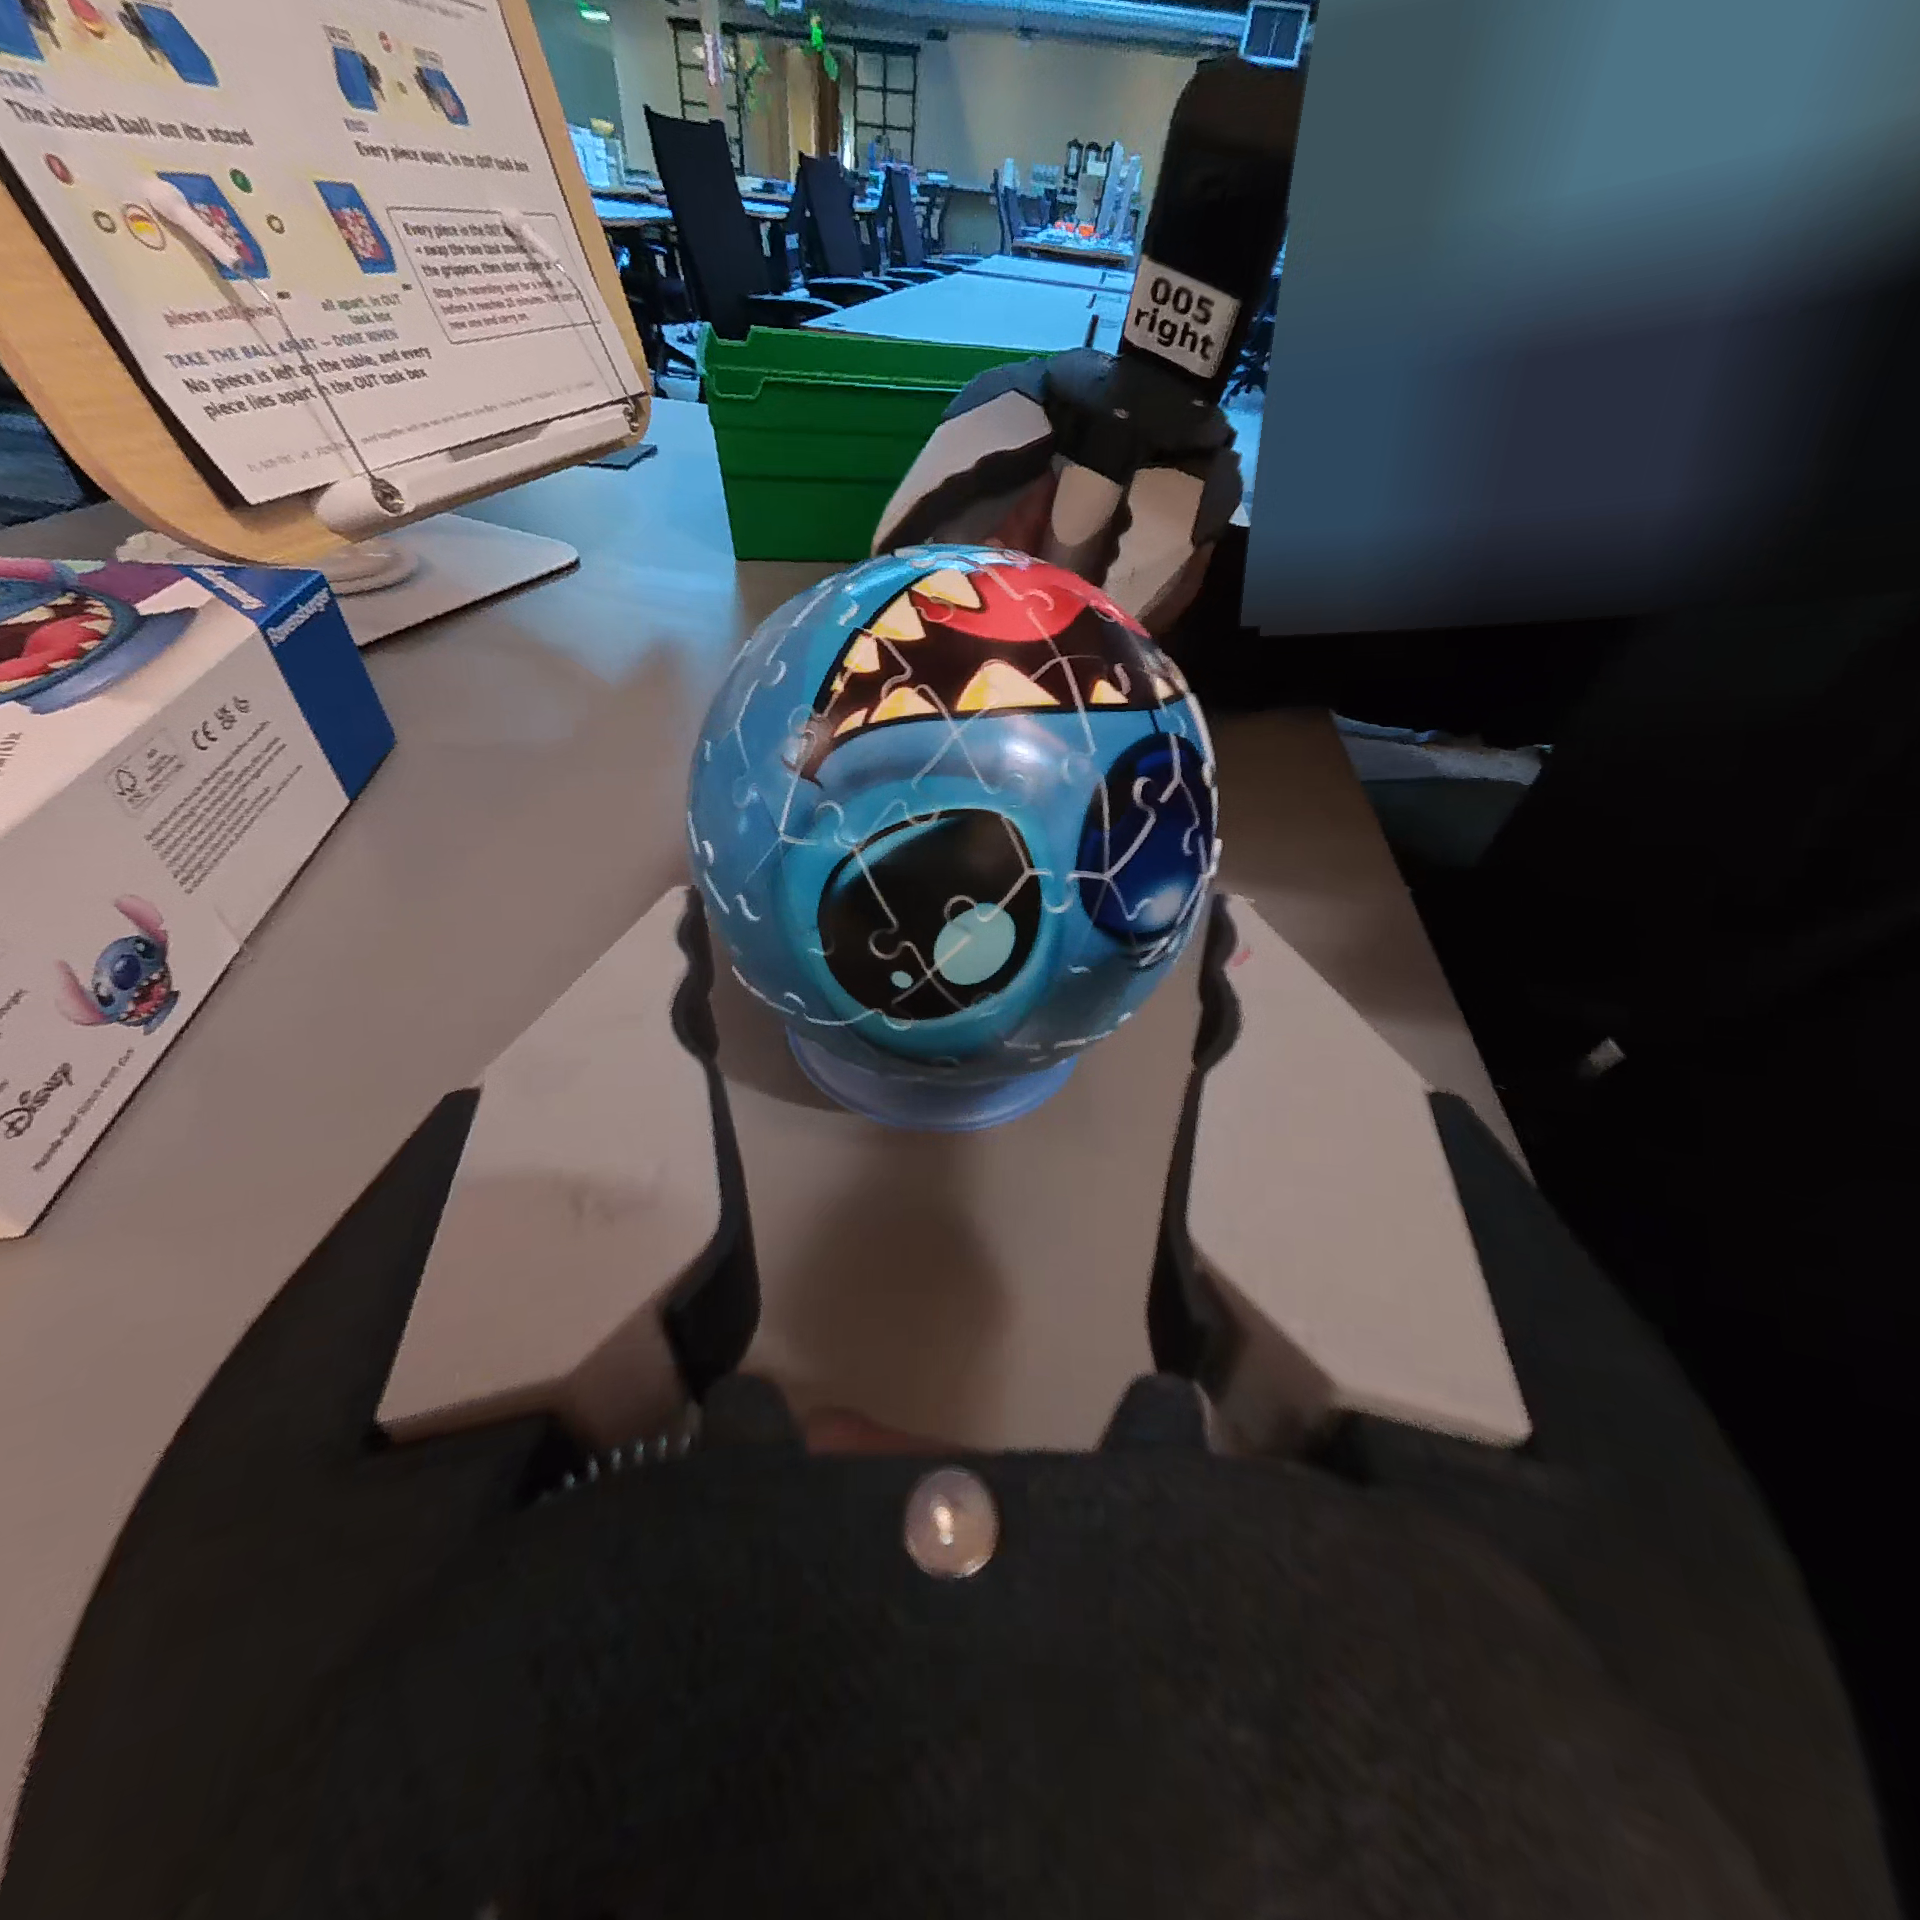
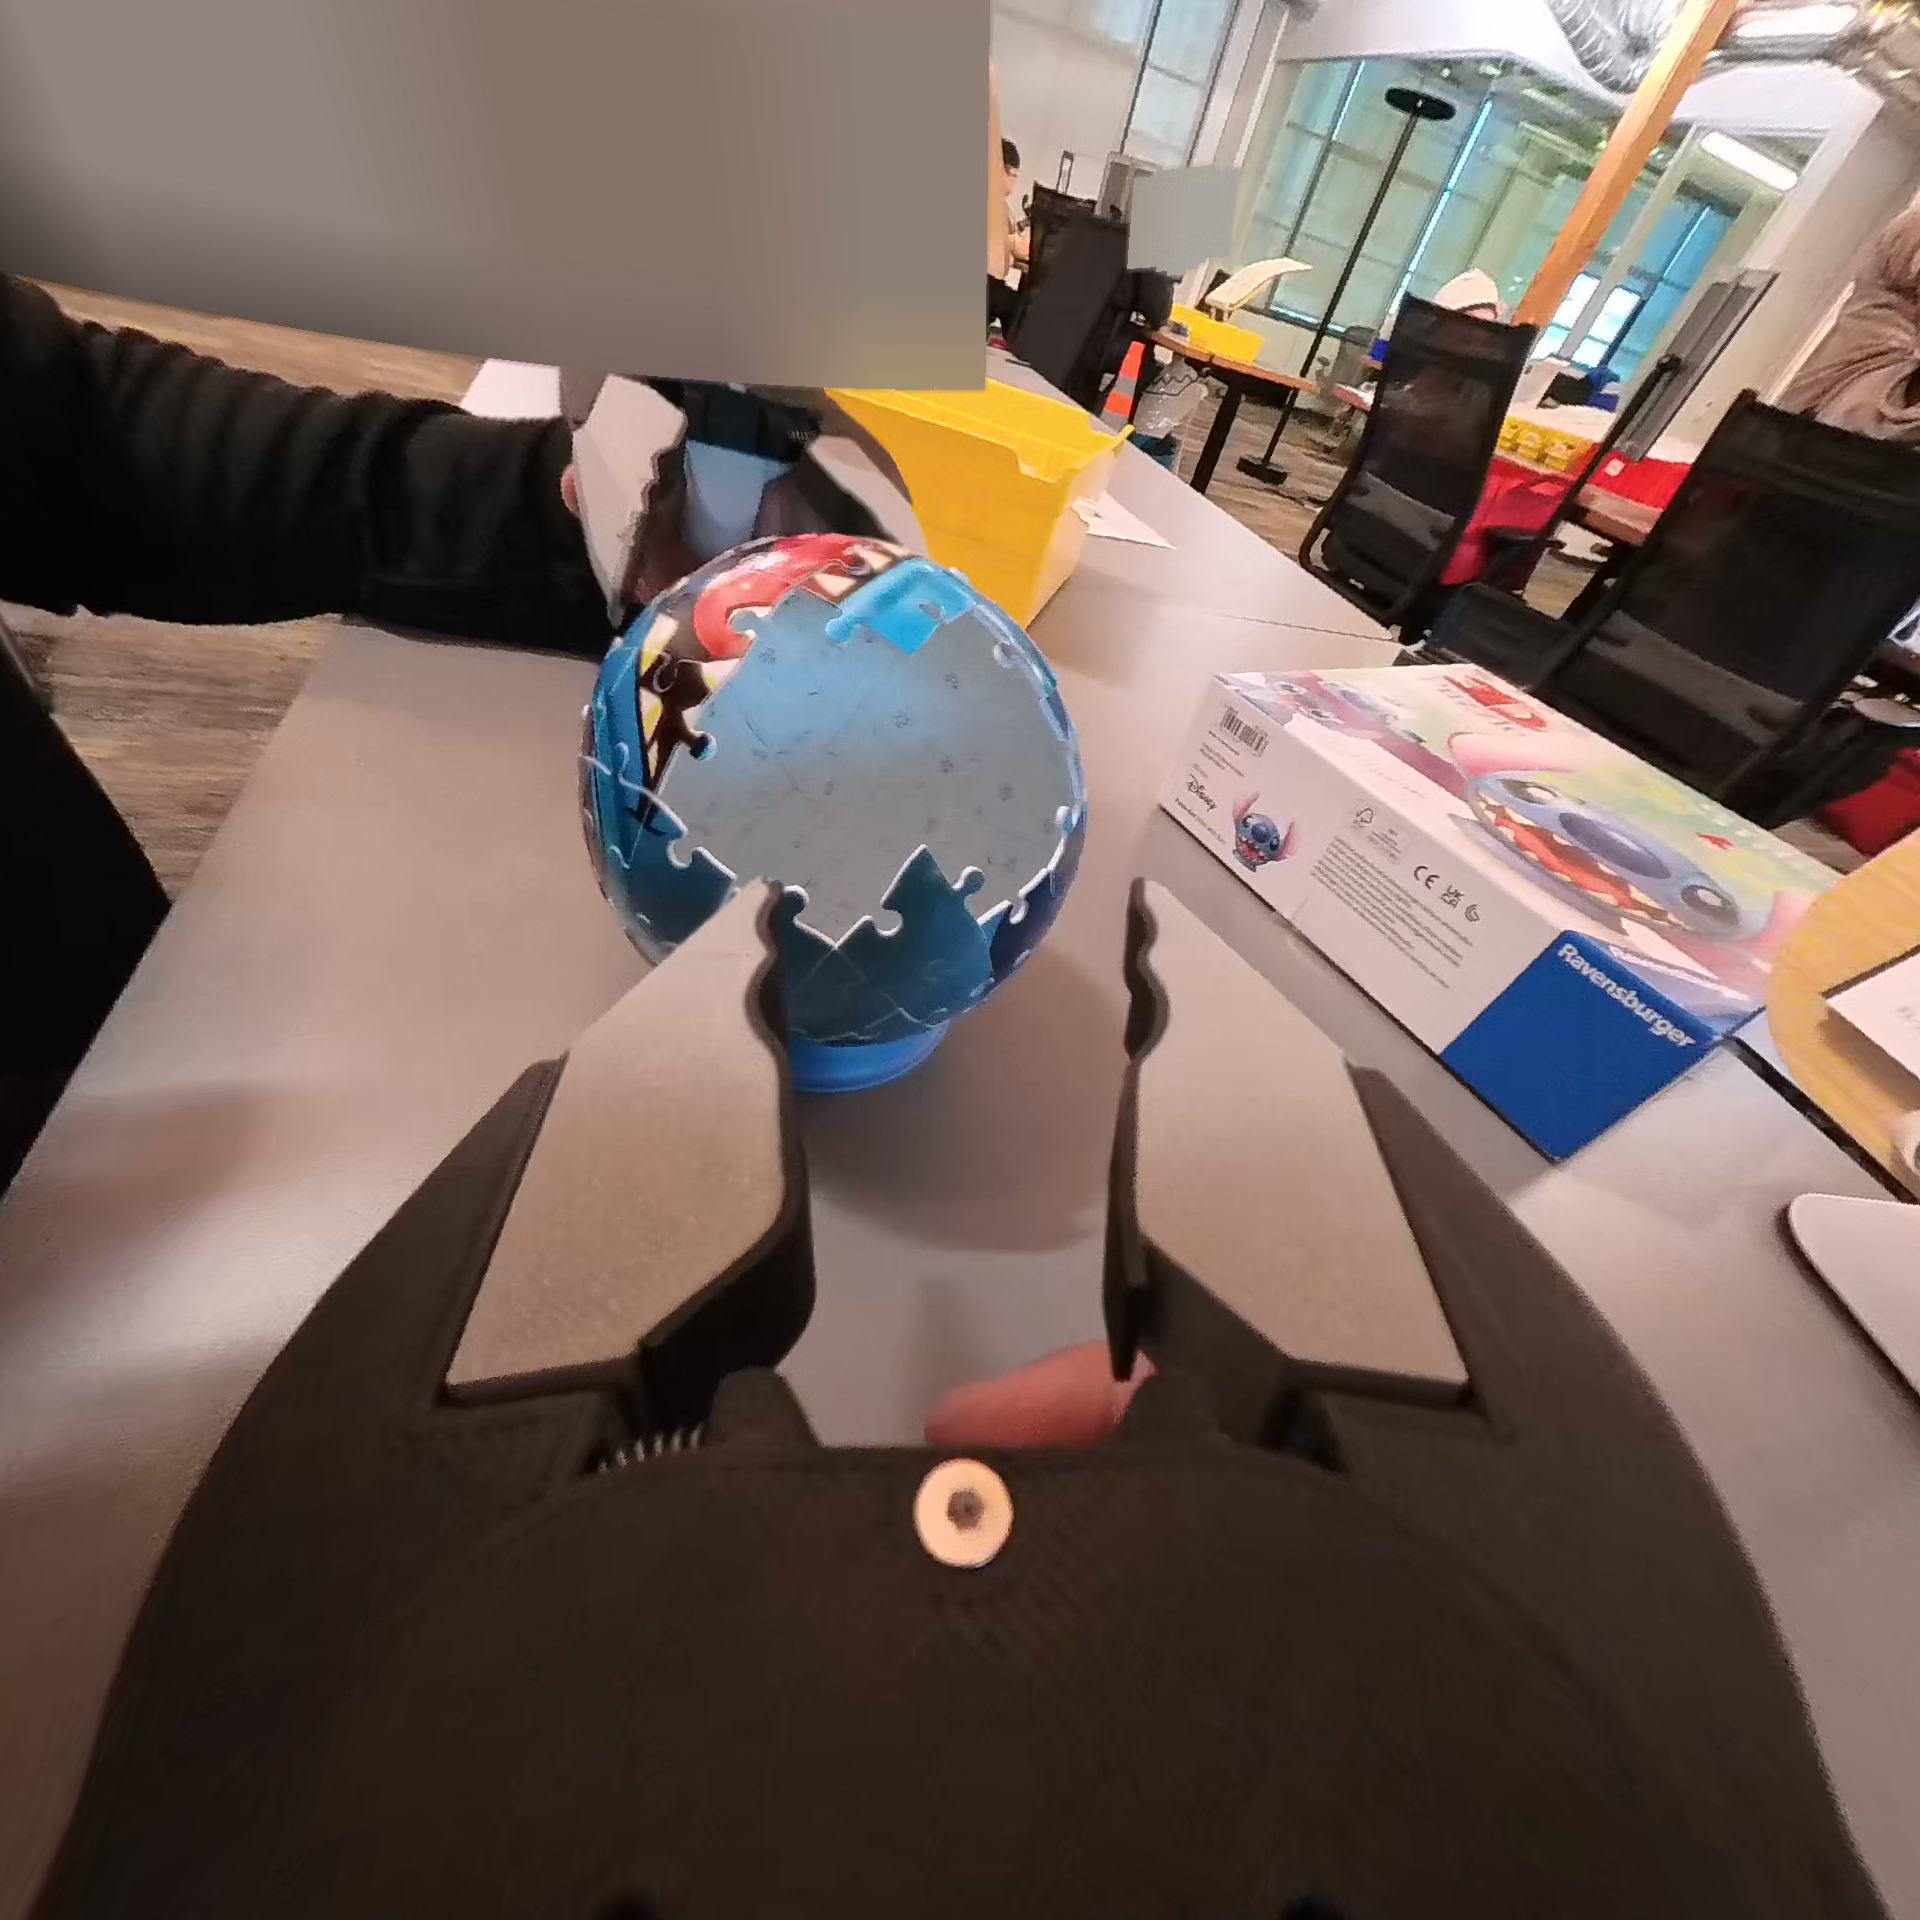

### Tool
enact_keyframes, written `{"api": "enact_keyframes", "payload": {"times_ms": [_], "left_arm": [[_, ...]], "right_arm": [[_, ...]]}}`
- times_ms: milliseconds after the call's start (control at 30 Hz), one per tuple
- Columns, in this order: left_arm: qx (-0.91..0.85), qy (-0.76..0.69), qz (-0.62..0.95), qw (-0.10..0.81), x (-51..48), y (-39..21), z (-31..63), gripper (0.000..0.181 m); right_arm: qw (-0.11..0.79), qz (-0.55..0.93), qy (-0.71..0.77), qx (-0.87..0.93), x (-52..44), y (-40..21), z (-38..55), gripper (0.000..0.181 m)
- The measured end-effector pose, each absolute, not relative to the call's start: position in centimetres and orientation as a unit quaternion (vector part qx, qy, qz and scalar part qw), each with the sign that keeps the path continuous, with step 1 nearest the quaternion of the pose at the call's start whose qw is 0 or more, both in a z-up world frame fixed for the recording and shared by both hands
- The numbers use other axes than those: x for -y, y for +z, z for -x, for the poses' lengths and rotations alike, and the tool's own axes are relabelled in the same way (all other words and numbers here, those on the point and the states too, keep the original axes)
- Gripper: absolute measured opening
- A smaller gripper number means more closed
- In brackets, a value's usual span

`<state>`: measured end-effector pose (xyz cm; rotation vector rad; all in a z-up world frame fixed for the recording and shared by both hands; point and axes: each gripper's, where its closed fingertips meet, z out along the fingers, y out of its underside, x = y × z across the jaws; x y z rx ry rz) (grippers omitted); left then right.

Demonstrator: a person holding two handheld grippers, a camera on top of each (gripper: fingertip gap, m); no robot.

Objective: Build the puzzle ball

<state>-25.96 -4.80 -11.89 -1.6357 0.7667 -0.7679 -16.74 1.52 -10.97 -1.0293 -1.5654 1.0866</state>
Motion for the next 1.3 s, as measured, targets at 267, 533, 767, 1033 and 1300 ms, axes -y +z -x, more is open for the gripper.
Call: {"api": "enact_keyframes", "payload": {"times_ms": [267, 533, 767, 1033, 1300], "left_arm": [[-0.34, -0.312, 0.704, 0.54, 4.7, -13.0, 25.5, 0.093], [-0.347, -0.293, 0.715, 0.531, 4.9, -13.6, 26.6, 0.095], [-0.337, -0.302, 0.709, 0.541, 4.8, -12.9, 27.0, 0.094], [-0.363, -0.281, 0.717, 0.525, 5.1, -14.2, 26.6, 0.096], [-0.364, -0.262, 0.734, 0.51, 4.7, -15.2, 26.7, 0.098]], "right_arm": [[0.446, 0.441, 0.471, 0.621, -1.9, -10.8, 16.8, 0.058], [0.428, 0.443, 0.506, 0.603, -2.4, -10.4, 16.7, 0.052], [0.406, 0.443, 0.543, 0.587, -3.4, -10.3, 16.7, 0.053], [0.341, 0.407, 0.529, 0.662, -0.6, -13.1, 16.2, 0.091], [0.357, 0.412, 0.492, 0.679, 0.1, -13.9, 17.1, 0.097]]}}
